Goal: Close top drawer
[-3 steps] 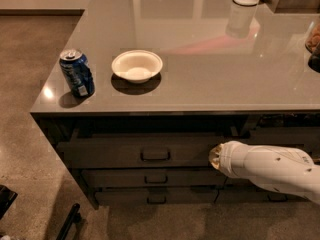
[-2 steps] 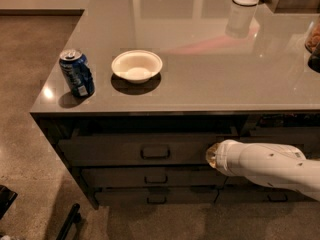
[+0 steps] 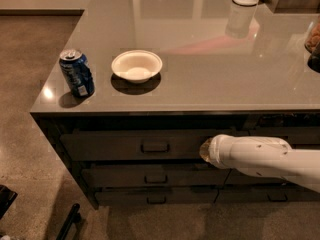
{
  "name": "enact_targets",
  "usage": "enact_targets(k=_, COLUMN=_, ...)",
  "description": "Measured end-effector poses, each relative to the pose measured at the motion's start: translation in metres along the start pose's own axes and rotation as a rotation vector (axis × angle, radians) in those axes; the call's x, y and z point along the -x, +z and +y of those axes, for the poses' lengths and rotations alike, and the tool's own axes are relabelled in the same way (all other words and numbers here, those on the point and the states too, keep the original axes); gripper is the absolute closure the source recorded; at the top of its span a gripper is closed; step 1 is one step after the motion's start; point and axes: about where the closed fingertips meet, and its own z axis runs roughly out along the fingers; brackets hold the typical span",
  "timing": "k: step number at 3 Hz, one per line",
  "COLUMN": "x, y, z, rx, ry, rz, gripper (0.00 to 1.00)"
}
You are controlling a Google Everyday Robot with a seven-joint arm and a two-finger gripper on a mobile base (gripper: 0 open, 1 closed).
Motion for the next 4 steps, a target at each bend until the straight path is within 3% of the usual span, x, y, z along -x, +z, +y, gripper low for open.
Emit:
enact_targets(k=2, x=0.002, y=0.001, z=0.000, rx=-0.011, ry=-0.002, rz=-0.002, gripper=1.00)
enact_targets(k=3, x=0.004, y=-0.007, z=0.014, rx=0.031, ry=-0.028, rz=0.005, gripper=1.00)
enact_targets(k=4, x=0.006, y=-0.022, z=0.045, rx=0.089, ry=-0.030, rz=0.006, gripper=1.00)
